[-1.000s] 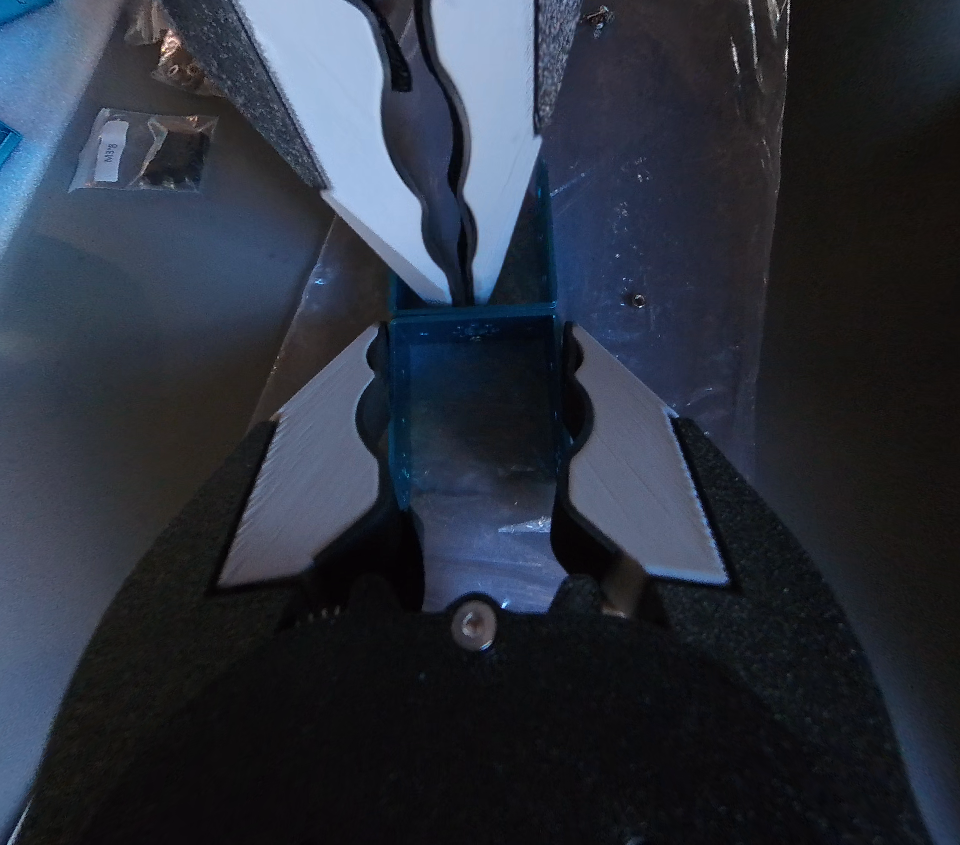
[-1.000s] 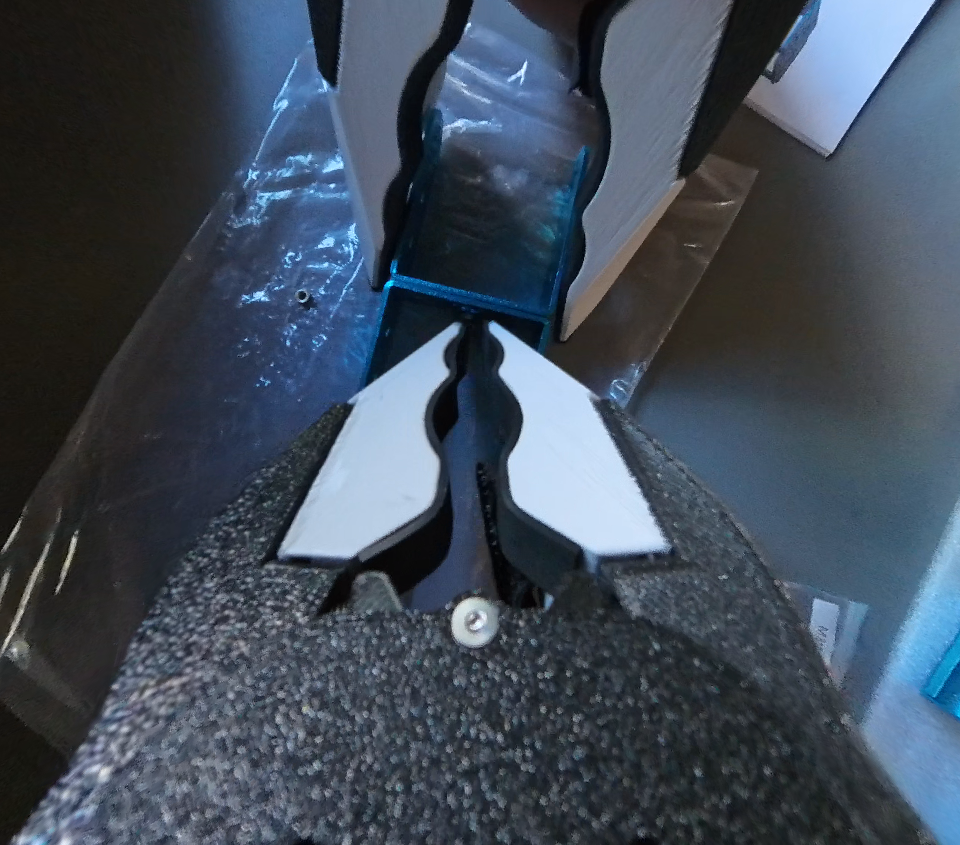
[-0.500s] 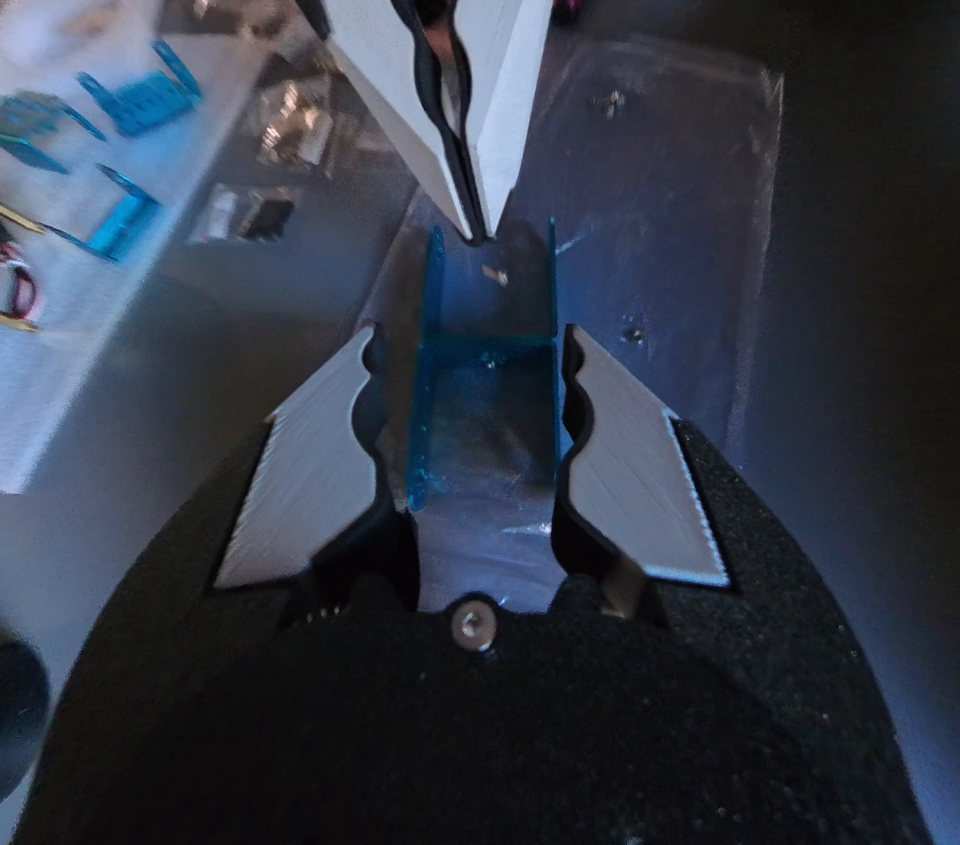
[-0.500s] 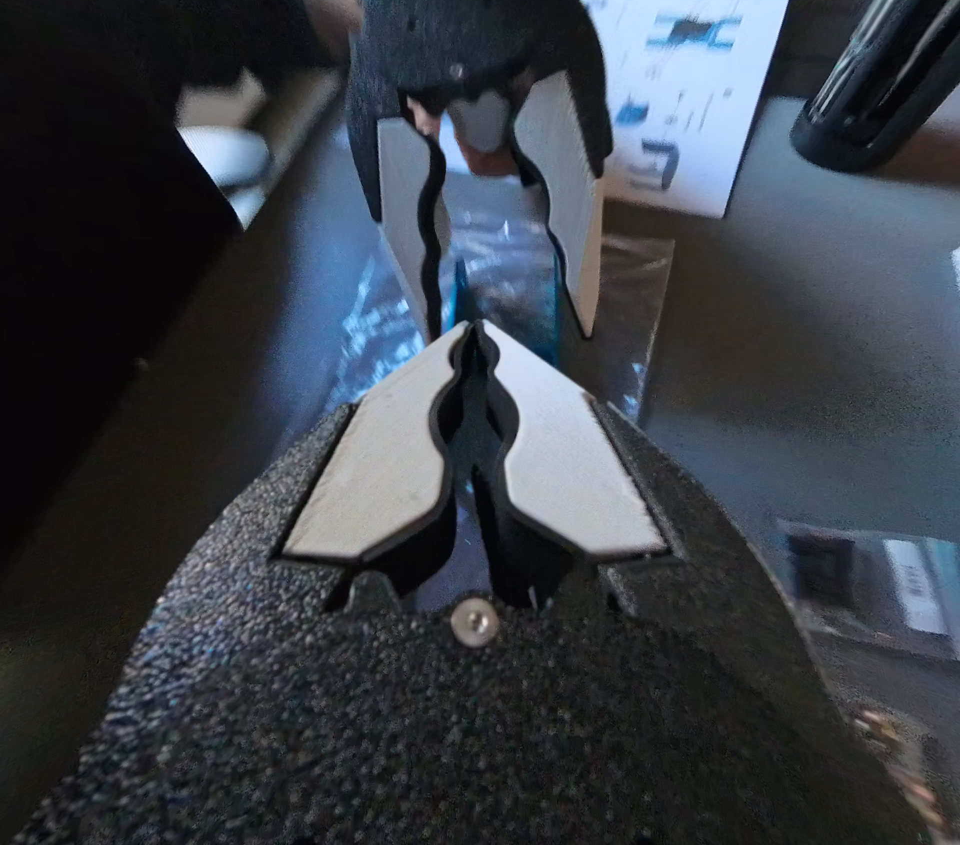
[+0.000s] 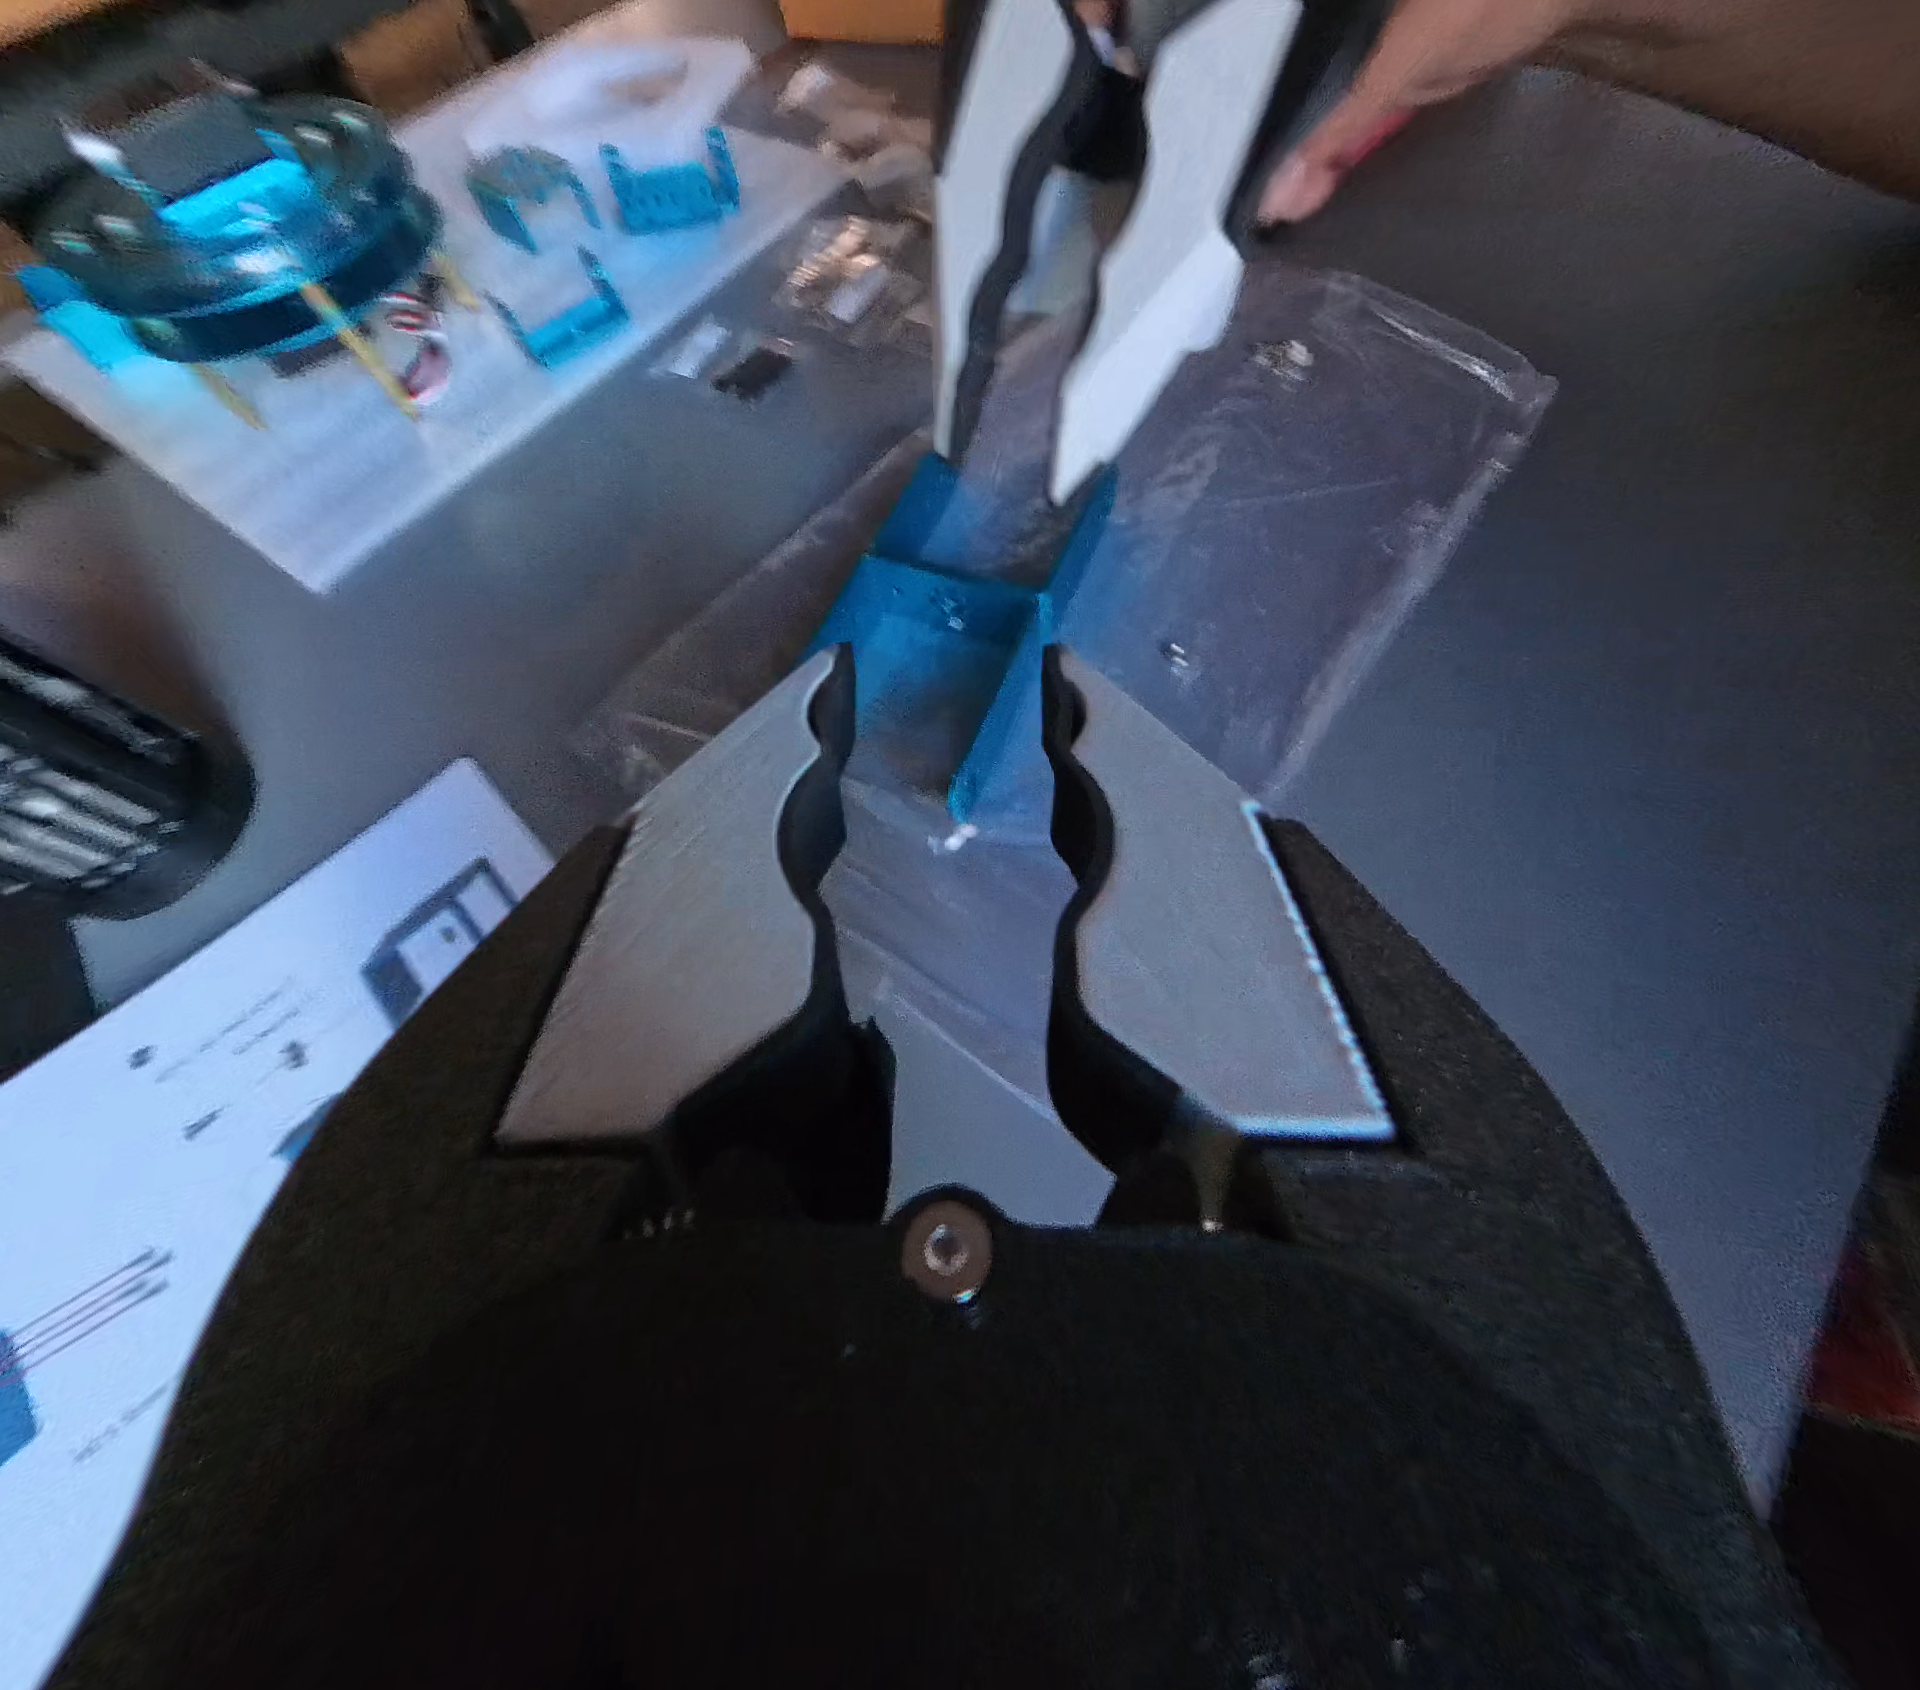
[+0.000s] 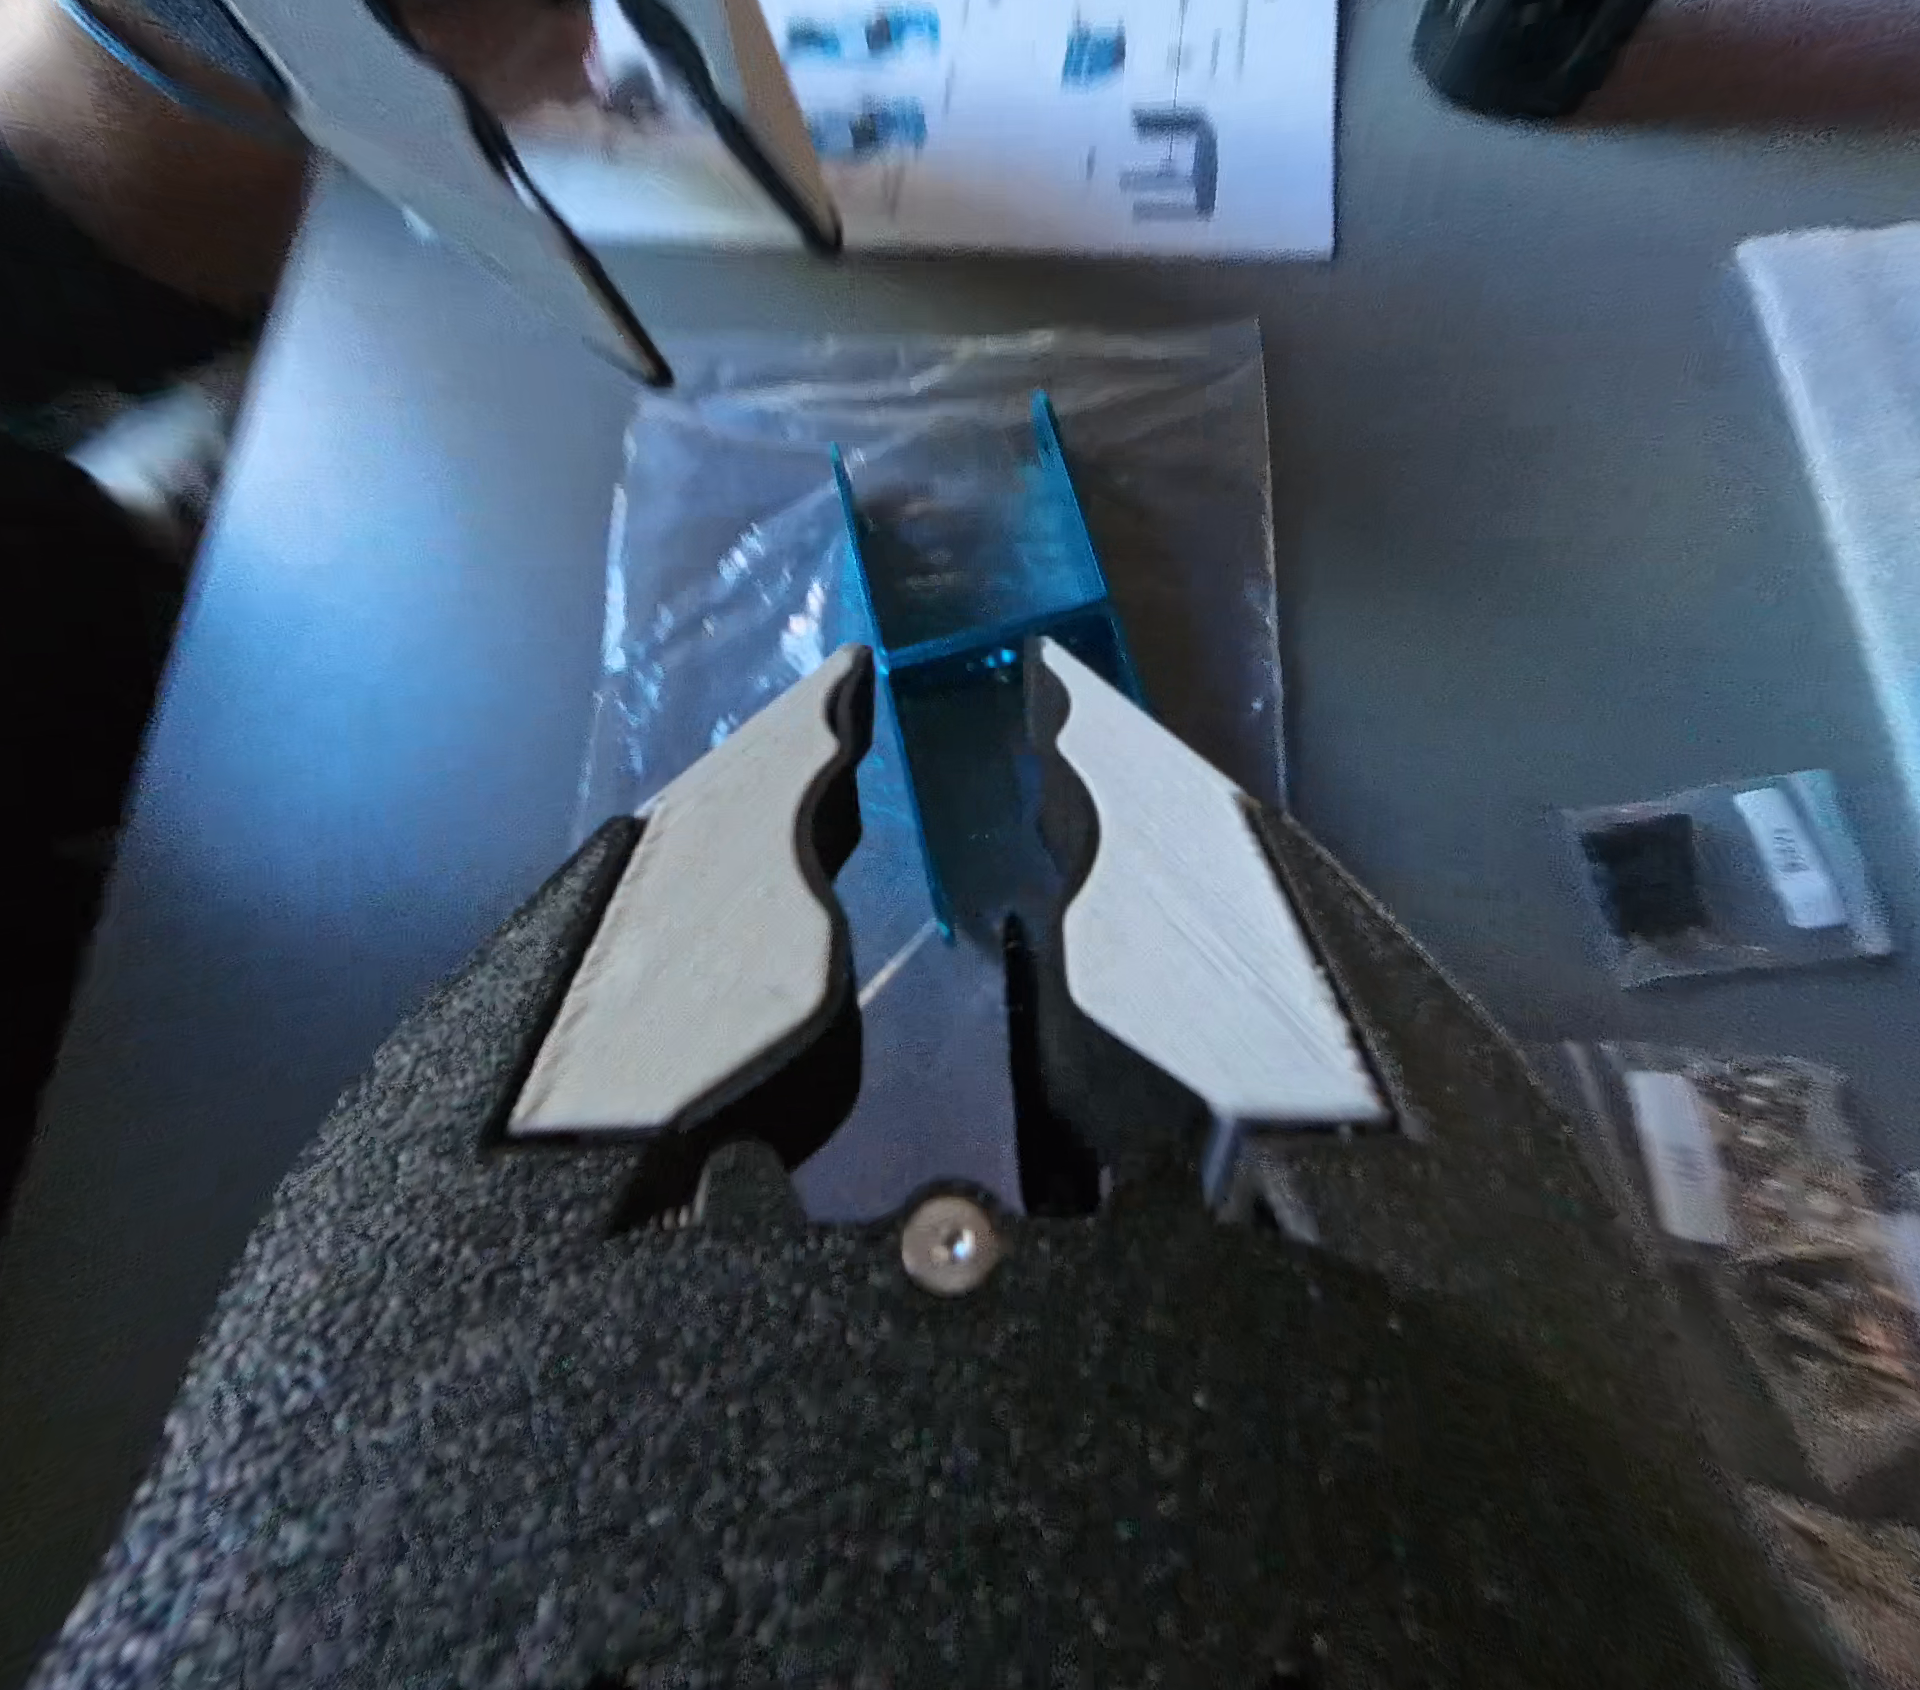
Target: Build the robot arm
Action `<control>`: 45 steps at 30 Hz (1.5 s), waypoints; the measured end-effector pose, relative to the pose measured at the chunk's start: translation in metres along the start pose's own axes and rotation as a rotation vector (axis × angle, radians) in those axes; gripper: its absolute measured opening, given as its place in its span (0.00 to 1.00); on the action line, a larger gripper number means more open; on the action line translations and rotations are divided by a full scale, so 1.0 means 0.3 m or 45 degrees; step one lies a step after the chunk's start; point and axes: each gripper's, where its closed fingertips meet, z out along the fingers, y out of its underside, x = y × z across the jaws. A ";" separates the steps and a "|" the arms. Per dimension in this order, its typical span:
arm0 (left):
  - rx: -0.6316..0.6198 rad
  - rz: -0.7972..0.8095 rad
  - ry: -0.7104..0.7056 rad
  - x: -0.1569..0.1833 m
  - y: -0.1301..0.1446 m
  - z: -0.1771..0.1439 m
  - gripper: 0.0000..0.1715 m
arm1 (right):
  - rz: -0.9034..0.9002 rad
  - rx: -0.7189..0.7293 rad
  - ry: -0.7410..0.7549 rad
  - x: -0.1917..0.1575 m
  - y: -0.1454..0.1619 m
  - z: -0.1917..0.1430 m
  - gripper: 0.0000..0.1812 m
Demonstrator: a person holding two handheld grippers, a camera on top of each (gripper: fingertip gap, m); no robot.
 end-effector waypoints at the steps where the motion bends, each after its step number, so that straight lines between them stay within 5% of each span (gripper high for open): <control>1: 0.021 0.005 -0.070 -0.023 -0.015 0.006 0.19 | -0.070 -0.096 0.038 0.007 0.007 0.007 0.14; 7: -0.053 -0.025 -0.137 -0.028 0.018 0.006 0.19 | -0.283 -0.259 0.112 0.052 -0.051 -0.014 0.06; 13: -0.098 0.070 -0.175 -0.076 0.092 -0.025 0.18 | -0.203 -0.179 -0.047 0.027 0.027 -0.010 0.07; 20: -0.107 0.095 -0.357 -0.226 0.117 -0.137 0.17 | -0.157 -0.057 -0.129 0.031 -0.010 -0.035 0.07; 23: -0.101 0.024 -0.251 -0.238 0.105 -0.161 0.17 | -0.120 -0.064 -0.115 0.062 0.006 -0.018 0.07; 27: -0.174 0.177 -0.084 -0.202 0.099 -0.166 0.14 | -0.061 -0.008 -0.213 0.035 0.033 0.018 0.07; 30: -0.207 0.253 0.076 -0.167 0.114 -0.135 0.11 | -0.089 -0.089 -0.110 0.068 0.099 0.017 0.07; 35: -0.137 0.116 0.483 -0.112 0.075 -0.022 0.04 | 0.062 0.163 -0.053 0.044 0.062 -0.056 0.07; 40: -0.238 0.203 0.762 -0.085 0.132 0.075 0.05 | 0.176 0.437 0.067 -0.012 0.045 -0.188 0.04; 45: -0.240 0.219 0.931 -0.013 0.137 0.097 0.05 | 0.158 0.427 0.168 -0.041 0.101 -0.206 0.04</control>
